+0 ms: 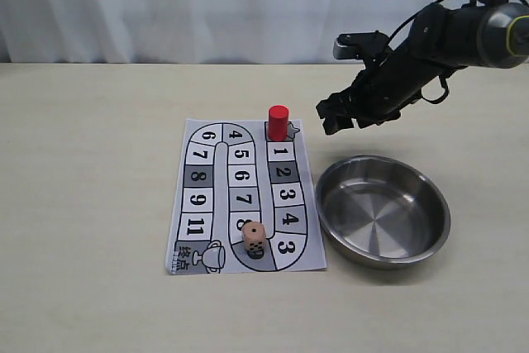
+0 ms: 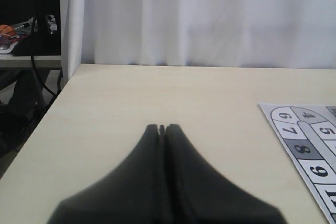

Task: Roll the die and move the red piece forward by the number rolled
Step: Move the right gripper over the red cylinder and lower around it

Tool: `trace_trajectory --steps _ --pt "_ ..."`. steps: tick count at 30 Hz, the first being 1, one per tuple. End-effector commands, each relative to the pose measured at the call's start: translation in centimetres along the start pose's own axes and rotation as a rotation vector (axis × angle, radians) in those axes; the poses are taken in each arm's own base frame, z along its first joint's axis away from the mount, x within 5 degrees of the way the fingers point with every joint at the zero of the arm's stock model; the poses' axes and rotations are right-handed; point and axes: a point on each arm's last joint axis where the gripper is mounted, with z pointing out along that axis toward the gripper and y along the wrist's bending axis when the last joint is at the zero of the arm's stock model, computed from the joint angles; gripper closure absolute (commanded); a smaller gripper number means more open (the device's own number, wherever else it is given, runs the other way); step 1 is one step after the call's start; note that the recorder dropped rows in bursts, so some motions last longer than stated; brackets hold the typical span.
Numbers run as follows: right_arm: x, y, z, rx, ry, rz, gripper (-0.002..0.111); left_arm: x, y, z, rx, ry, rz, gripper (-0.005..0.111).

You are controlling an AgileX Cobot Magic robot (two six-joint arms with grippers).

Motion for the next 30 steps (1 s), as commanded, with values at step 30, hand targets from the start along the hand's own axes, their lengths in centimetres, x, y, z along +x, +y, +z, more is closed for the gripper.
trace_trajectory --steps 30 --pt "-2.9 8.0 -2.3 -0.044 -0.254 -0.125 0.033 -0.1 -0.1 0.0 0.012 -0.011 -0.005 0.107"
